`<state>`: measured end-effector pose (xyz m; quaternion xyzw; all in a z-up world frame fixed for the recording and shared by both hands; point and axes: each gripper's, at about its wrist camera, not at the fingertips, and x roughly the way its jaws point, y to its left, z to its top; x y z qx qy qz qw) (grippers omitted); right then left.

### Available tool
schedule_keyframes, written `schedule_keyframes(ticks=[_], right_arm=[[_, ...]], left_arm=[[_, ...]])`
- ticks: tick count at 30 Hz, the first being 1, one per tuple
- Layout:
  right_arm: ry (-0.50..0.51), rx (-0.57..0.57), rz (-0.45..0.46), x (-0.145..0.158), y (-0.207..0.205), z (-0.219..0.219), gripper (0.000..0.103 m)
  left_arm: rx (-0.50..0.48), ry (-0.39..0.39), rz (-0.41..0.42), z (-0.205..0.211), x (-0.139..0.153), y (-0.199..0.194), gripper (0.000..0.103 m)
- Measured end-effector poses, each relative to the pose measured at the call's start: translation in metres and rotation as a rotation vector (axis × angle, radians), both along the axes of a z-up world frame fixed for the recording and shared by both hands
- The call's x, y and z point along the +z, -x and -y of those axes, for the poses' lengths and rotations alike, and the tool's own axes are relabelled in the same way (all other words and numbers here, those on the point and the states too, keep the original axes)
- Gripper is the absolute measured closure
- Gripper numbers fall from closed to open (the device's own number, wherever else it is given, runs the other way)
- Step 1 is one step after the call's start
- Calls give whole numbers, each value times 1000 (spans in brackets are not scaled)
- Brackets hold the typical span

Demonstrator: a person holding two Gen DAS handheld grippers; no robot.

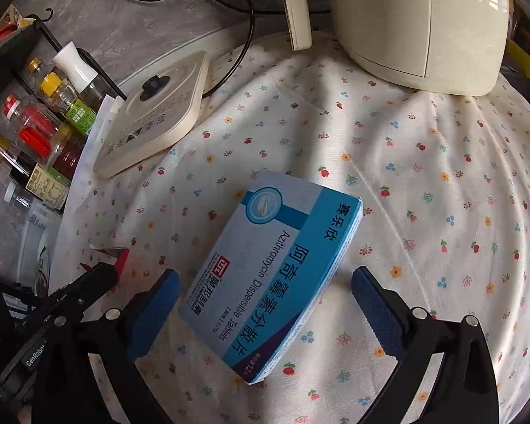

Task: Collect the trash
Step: 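Grasp the blue-white Azithromycin tablet box with the right gripper, then carry both items over the white bin and open both grippers to drop them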

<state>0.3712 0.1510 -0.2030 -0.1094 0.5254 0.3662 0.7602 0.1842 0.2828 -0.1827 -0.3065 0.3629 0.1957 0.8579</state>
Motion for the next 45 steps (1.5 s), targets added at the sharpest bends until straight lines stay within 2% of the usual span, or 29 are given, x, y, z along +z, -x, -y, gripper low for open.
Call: schedule_keyframes(ticks=[9,13,18,19,20,21,25,33,39,45], right_arm=[[17,-80,37,7,-12,53,8],[6,-66,53,16,-8,52,8],[31,-19,65,9,2,35,8],[40,-11,70,7,4,33,16],[47,-1,60,5,4,33,36],[47,5,54,5,5,34,40],[-18,-33,57,17,4,61,41],[-52,-220,73,33,-5,171,41],[-50,-416,83,39,-12,280,41],[-45,-622,88,39,-1,392,41]], left_arm=[[-12,2,20,9,2,-16,81],[-8,5,23,12,2,-15,81],[-1,2,18,10,3,-11,81],[2,2,19,9,4,-10,81],[4,1,19,9,5,-10,81],[2,0,20,10,6,-10,81],[-28,-5,26,19,9,-20,81],[-190,-4,50,82,19,-74,81],[-354,4,59,159,23,-118,81],[-534,8,56,248,25,-153,81]])
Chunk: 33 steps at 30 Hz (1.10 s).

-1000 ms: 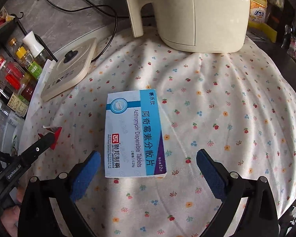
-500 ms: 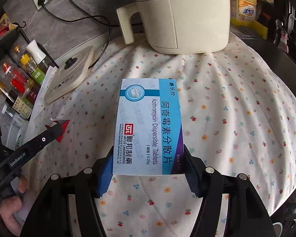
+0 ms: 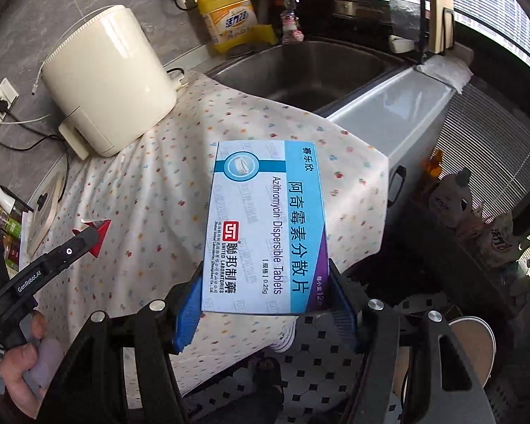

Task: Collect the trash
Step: 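Carry both items over the white bin and open both grippers to drop them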

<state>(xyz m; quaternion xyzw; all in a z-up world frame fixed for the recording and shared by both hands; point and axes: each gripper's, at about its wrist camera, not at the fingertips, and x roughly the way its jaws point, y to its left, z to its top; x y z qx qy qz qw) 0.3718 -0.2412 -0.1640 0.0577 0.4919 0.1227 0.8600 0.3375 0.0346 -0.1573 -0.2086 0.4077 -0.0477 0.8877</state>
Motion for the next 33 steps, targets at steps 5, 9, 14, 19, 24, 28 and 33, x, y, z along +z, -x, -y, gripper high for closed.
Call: schedule_keyframes(ticks=[5,9,14,19,24,28,33], right_arm=[[-3,-159,-23,-11,22,86,41],[-11,-274,-56,-25,42,146,41],[-17,-391,-85,-39,67,210,41],[-22,-451,-124,-53,84,260,17],[-16,-522,-131,-59,107,303,11],[-29,-585,-149,-66,128,339,11],[-31,-642,-148,-66,152,373,11]], left_arm=[[-150,-7,-5,77,1,-16,81],[-254,-13,-16,135,0,-23,81],[-363,-29,-30,197,-4,-25,80],[-446,-37,-49,251,-10,-24,81],[-516,-33,-71,300,-20,-19,81],[-570,-27,-96,338,-32,-13,80],[-648,-20,-132,382,-45,-3,80]])
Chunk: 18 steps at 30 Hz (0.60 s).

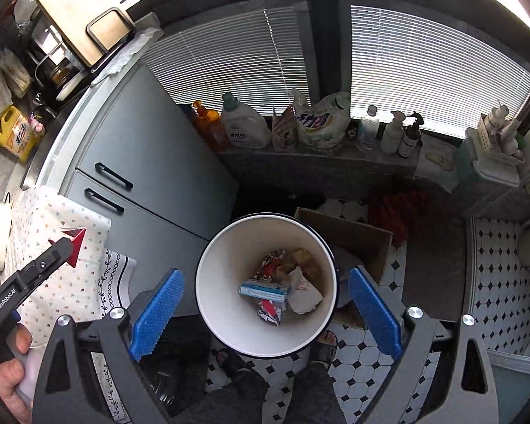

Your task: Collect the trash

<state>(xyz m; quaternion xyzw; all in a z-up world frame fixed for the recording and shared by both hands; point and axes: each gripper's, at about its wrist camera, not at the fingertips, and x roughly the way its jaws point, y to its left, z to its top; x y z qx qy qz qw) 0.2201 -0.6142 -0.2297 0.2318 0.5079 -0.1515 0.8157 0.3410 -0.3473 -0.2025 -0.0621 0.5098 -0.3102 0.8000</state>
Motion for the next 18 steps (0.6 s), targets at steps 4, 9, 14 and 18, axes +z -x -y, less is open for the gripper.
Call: schedule_keyframes(ticks=[4,9,14,18], right_arm=[[2,-36,6,2,16,18,11],[-7,-64,17,2,33,32,10],[-42,-40,44,0,35,39,10],[-58,26,72,4,29,38,9]], left_arm=[[-57,-3,-34,29,-10,7,80],[-114,20,-54,51,-13,16,40],[-97,3,-24,51,-2,18,31],[-9,-27,11,37,14,18,25]])
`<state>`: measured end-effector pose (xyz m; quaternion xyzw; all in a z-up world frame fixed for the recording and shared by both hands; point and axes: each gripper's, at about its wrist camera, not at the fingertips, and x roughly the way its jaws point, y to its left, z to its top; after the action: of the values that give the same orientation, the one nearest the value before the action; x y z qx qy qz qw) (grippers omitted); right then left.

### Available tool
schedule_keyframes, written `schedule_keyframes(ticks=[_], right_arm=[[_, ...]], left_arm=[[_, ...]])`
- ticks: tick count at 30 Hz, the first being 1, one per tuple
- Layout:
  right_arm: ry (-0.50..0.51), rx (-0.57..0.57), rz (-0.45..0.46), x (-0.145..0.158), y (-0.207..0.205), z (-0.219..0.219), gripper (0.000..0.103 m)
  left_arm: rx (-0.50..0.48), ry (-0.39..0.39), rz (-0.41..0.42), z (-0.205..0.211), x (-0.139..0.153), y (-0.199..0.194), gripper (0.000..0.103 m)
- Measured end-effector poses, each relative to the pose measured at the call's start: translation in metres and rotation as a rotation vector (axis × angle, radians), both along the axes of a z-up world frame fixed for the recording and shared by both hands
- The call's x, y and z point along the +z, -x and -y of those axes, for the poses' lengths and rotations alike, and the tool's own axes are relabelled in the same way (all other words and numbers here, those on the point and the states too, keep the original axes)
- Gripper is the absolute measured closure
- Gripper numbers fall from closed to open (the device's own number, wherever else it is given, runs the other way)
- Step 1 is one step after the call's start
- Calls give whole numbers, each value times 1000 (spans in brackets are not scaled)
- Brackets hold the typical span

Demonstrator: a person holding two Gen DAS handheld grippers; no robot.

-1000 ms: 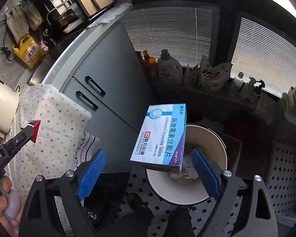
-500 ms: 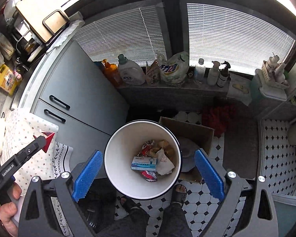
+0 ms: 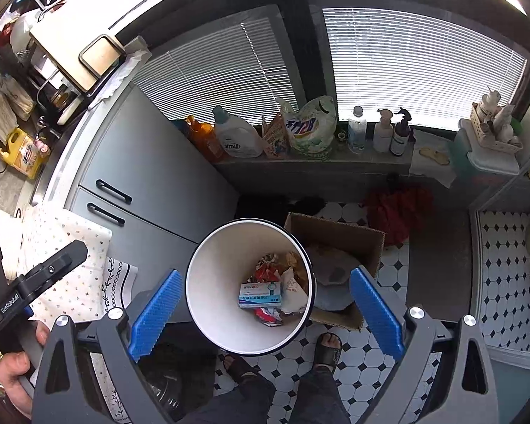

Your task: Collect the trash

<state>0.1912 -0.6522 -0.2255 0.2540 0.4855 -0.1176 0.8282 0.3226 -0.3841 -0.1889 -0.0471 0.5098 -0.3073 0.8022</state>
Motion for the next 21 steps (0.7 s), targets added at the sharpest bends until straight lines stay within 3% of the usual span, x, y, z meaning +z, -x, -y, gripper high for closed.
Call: schedule_keyframes(ticks=[6,11,21], right_arm=[[-9,107,17,15,-14,-14,8],[-5,207,45,35,-21,-42,8],[41,354,136,89,-21,-123,8]], left_arm=[[183,-37,52,-35,28,13,12],[292,-70,91,-71,53,32,7],[459,-78,194,-157,108,82,6]])
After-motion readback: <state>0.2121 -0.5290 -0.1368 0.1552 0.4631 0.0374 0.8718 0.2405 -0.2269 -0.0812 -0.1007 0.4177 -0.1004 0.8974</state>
